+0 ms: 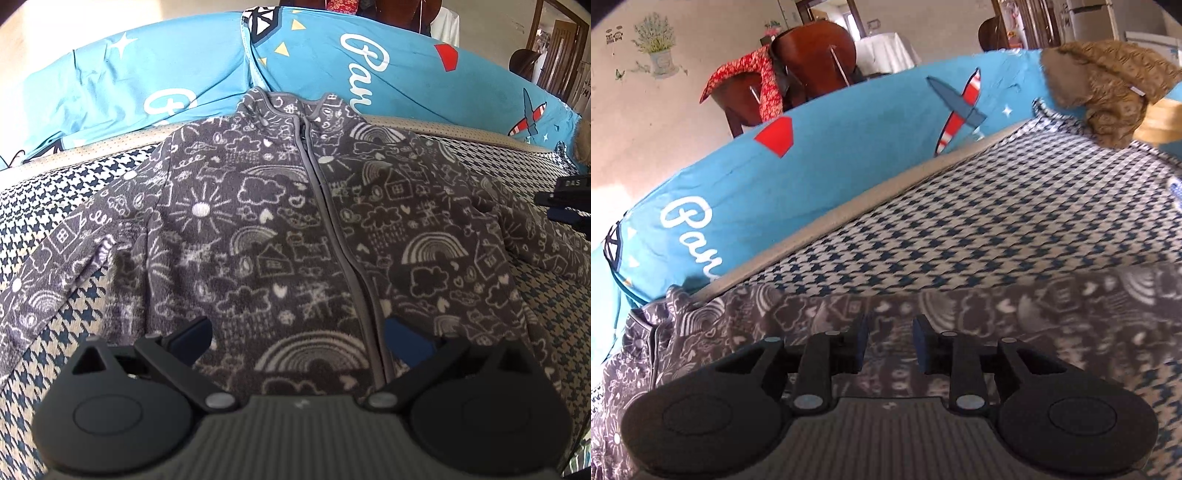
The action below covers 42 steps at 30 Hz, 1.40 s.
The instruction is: Fold clothes
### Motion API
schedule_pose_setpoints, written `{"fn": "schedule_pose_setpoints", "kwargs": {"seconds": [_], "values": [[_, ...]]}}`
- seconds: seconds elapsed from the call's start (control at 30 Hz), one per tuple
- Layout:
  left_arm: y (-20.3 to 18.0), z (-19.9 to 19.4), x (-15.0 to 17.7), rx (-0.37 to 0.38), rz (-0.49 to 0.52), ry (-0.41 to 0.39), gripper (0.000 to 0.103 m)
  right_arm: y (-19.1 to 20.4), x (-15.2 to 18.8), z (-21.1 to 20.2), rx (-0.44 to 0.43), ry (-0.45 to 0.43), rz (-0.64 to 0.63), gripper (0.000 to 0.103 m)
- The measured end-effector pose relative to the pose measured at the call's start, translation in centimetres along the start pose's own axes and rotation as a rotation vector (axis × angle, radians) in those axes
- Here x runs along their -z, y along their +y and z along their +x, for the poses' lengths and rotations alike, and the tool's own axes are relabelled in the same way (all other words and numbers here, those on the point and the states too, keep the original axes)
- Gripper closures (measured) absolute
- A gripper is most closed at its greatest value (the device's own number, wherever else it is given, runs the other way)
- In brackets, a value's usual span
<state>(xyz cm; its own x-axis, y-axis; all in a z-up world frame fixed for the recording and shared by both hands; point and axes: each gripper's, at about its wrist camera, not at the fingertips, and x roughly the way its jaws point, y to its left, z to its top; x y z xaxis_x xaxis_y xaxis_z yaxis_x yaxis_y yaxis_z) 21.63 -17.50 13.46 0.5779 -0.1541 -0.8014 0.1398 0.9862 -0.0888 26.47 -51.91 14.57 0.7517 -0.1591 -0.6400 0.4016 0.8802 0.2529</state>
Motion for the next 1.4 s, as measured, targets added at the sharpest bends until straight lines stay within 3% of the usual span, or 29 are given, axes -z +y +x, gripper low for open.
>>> {"fn": "schedule_pose_setpoints", "kwargs": {"seconds": [0.13, 0.2, 0.3, 0.8, 1.03, 1.2, 1.4], "values": [[0.5, 0.2, -0.2, -0.006, -0.022, 0.005, 0.0, 0.9, 0.1, 1.1, -0.005, 0.017, -0.004, 0.075], [0.7, 0.4, -0.2, -0.015, -0.034, 0.014, 0.0, 1.3, 0.2, 1.3, -0.008, 0.019, -0.014, 0.066], [1.0, 0.6, -0.2, -0.029, -0.045, 0.025, 0.0, 1.9, 0.3, 1.5, -0.01, 0.017, -0.032, 0.063], [1.5, 1.4, 0.0, -0.084, -0.062, 0.07, 0.0, 3.5, 1.2, 4.5, 0.066, 0.061, -0.113, 0.062], [1.6, 1.8, 0.1, -0.087, -0.069, 0.087, 0.0, 4.9, 1.6, 5.6, 0.13, 0.042, -0.218, 0.062], [1.6, 2.0, 0.1, -0.088, -0.07, 0.093, 0.0, 5.8, 1.8, 6.0, 0.15, 0.014, -0.283, 0.09], [1.9, 2.2, 0.1, -0.089, -0.086, 0.096, 0.0, 5.7, 1.4, 6.7, 0.177, -0.003, -0.238, 0.1]]}}
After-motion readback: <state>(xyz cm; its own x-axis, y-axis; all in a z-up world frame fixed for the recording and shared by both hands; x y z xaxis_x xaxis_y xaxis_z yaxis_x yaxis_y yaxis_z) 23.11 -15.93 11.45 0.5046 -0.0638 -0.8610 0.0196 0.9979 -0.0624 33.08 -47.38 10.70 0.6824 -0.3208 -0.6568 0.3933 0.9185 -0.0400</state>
